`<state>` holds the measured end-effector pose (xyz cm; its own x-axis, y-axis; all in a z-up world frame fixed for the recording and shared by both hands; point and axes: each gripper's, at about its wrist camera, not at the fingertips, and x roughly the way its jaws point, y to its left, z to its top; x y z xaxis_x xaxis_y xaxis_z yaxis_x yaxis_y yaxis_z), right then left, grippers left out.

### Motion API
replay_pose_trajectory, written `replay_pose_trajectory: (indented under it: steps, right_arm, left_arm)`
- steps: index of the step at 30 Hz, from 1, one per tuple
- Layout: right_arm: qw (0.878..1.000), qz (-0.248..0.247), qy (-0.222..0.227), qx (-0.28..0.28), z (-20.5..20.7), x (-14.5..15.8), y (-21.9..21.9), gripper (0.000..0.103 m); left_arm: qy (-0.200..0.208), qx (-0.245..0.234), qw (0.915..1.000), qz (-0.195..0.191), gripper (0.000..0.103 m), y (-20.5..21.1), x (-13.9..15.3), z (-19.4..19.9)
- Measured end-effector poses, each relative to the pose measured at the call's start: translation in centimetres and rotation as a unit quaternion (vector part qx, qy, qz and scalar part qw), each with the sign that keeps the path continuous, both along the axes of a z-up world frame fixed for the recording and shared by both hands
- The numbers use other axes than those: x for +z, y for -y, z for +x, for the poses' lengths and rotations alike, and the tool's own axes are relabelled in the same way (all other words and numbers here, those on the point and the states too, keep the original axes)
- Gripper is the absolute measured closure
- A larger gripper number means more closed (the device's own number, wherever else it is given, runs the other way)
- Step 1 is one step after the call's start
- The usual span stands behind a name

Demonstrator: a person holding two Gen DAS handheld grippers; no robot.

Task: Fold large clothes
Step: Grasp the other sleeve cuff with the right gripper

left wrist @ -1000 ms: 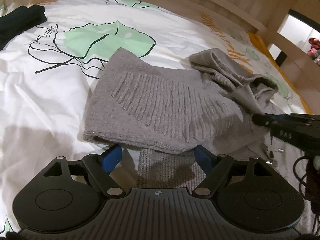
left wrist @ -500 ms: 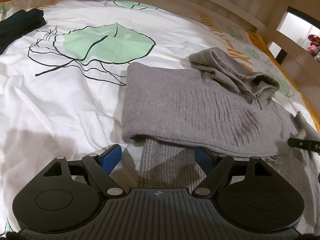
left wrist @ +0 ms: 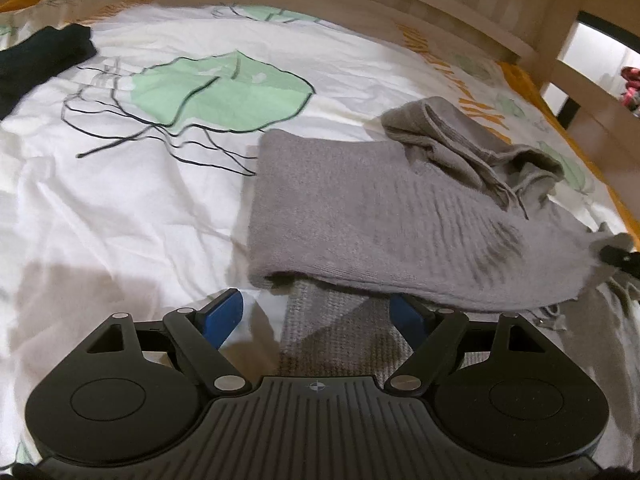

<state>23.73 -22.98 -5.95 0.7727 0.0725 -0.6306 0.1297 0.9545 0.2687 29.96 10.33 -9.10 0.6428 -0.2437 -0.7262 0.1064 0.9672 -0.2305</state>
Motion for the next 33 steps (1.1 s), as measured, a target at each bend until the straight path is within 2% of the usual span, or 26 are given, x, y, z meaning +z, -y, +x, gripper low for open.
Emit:
replay_pose_trajectory:
  steps: [3, 8, 12, 16, 20, 23, 24, 25, 28, 30, 33]
  right_arm:
    - [0.999, -0.040, 0.003, 0.001, 0.1, 0.7, -0.2, 0.090]
    - [0.997, -0.065, -0.051, 0.006, 0.9, -1.9, -0.1, 0.090]
    - [0.996, -0.084, -0.041, 0.007, 0.3, -2.8, -0.5, 0.089]
    - [0.992, -0.128, -0.022, 0.000, -0.2, -1.6, -0.6, 0.091]
    - [0.992, -0.125, -0.013, 0.002, -0.1, 0.0, 0.4, 0.091]
    - [0.991, -0.136, -0.007, -0.004, -0.1, 0.8, 0.9, 0.091]
    - [0.990, -0.139, -0.005, -0.013, -0.2, 1.0, 1.3, 0.099]
    - [0.989, -0.143, -0.005, -0.026, -0.2, 1.1, 1.6, 0.099]
    - [0.993, -0.106, -0.019, -0.047, -0.3, 0.9, 3.7, 0.099]
    - [0.996, -0.068, -0.020, -0.048, -0.6, 0.7, 4.8, 0.093]
    - [0.998, -0.040, -0.009, -0.057, -1.5, 0.8, 6.2, 0.086]
  left_arm:
    - [0.015, 0.023, 0.9996, 0.012, 0.023, -0.2, 0.7, -0.5]
    - [0.043, 0.047, 0.9975, 0.032, 0.023, -0.7, 1.8, -0.6]
    - [0.078, 0.069, 0.9937, 0.041, 0.023, -1.2, 3.2, -1.0]
    - [0.094, 0.058, 0.9905, 0.082, 0.023, -0.7, 3.7, -0.8]
    - [0.074, 0.035, 0.9944, 0.068, 0.023, -0.3, 3.1, -1.0]
    - [0.078, 0.020, 0.9938, 0.077, 0.023, 0.2, 3.1, -1.4]
    - [0.080, 0.018, 0.9935, 0.080, 0.023, 0.3, 3.1, -1.4]
    - [0.080, 0.017, 0.9935, 0.080, 0.023, 0.3, 3.1, -1.4]
    - [0.069, 0.022, 0.9949, 0.071, 0.023, 0.1, 2.8, -1.2]
    - [0.071, 0.021, 0.9950, 0.066, 0.023, 0.1, 3.0, -1.3]
    - [0.092, 0.017, 0.9930, 0.072, 0.023, 0.6, 3.5, -1.5]
